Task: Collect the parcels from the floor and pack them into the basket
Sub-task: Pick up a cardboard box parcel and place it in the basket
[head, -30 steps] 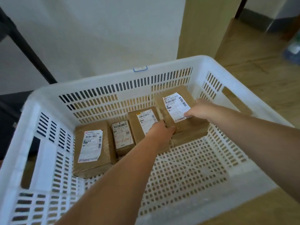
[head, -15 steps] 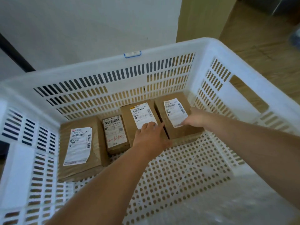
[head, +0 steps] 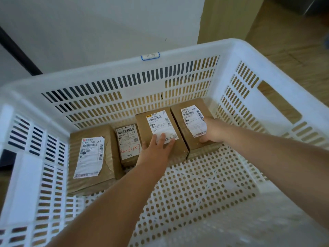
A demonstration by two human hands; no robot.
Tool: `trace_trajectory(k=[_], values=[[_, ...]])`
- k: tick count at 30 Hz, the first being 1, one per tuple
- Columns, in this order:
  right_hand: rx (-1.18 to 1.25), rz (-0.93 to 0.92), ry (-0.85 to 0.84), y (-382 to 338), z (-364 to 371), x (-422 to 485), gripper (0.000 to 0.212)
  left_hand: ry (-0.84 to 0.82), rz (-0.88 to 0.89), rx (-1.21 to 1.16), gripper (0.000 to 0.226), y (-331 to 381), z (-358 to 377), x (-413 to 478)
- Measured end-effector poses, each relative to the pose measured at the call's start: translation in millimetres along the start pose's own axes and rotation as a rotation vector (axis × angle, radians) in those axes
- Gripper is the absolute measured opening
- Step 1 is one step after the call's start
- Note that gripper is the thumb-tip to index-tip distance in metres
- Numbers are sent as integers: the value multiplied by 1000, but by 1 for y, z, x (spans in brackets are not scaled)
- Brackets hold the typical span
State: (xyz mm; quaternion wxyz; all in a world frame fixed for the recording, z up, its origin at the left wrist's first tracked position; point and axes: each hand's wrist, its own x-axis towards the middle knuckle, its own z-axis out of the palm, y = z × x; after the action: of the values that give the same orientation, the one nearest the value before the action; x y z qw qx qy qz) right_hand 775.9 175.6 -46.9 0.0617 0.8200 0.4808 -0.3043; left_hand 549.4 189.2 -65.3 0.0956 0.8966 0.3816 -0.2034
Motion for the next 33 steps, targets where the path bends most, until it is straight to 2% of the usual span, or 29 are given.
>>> trace_trajectory(k=[3,7,11,14,17,19,21,23,26,30,33], values=[[-146,18,-9,-6,-4,-3,78,-21,31,-37,82,-8,-4,-2],[-401,-17,73,-29,-4,-14,57,-10,6,-99,80,-15,-12,-18],[-426,-207,134,-76,-11,-29,42,94,-89,-216,74,-26,-30,-46],[-390,-277,65,-111,-17,-41,18,135,-221,-306,70,-37,-53,-72],[-393,-417,48,-152,-27,-70,29,201,-338,-414,69,-54,-73,-111],[-429,-475,45,-173,-38,-97,36,303,-373,-491,63,-67,-80,-137],[-475,-495,55,-185,-59,-115,33,478,-400,-611,52,-75,-91,-157],[-488,-527,70,-214,-65,-159,32,688,-517,-736,45,-90,-92,-206],[-497,-596,96,-238,-65,-206,32,895,-649,-759,42,-105,-93,-253],[-491,-651,190,-283,-33,-261,31,967,-748,-692,40,-134,-78,-324],[-315,-675,289,-322,-6,-293,29,909,-819,-645,44,-157,-57,-365]])
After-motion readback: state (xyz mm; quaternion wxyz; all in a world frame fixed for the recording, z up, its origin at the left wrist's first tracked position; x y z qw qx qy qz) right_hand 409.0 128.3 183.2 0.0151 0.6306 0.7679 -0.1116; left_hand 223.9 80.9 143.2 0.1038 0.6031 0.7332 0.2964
